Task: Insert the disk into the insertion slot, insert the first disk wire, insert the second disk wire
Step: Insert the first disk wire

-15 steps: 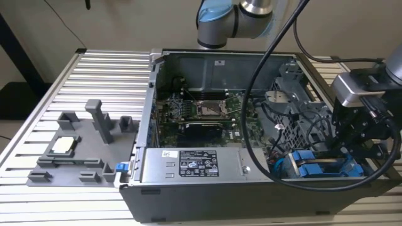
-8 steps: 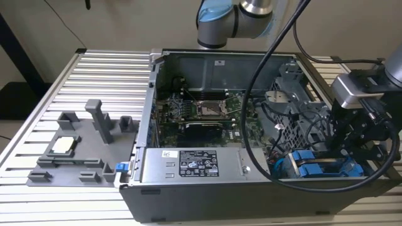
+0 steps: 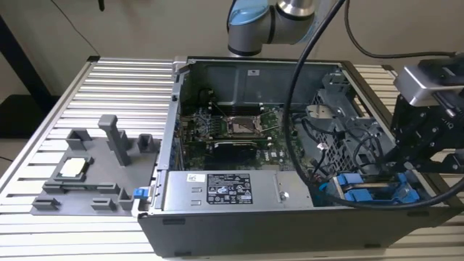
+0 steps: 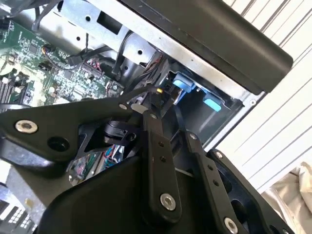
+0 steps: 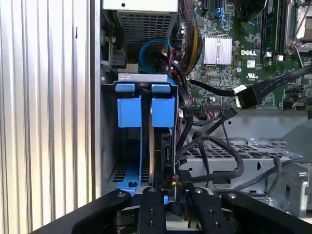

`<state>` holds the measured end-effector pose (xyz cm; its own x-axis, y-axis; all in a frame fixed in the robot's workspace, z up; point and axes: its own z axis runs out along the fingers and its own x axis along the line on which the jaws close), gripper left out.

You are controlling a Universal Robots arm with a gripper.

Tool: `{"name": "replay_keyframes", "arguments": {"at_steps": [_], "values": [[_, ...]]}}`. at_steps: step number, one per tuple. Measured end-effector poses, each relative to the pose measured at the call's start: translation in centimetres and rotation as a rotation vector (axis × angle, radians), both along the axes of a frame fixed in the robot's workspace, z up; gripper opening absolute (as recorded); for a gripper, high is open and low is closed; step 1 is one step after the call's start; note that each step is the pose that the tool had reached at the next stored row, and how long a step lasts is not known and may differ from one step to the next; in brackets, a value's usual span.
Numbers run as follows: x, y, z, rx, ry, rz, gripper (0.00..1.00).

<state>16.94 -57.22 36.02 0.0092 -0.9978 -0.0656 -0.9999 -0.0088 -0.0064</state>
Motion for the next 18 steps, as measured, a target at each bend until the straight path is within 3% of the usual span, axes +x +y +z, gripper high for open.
{"name": "replay_keyframes", "arguments": {"at_steps": [5, 10, 16, 18], "values": [[0.0, 0.0, 2.29, 0.0001, 0.0, 0.0, 0.27], [0.0, 0.0, 4.15, 0.0, 0.0, 0.0, 0.27], [0.0, 0.02, 4.2, -0.001, 0.0, 0.0, 0.27], [-0.01, 0.31, 4.2, -0.0011, 0.0, 0.0, 0.27]]}}
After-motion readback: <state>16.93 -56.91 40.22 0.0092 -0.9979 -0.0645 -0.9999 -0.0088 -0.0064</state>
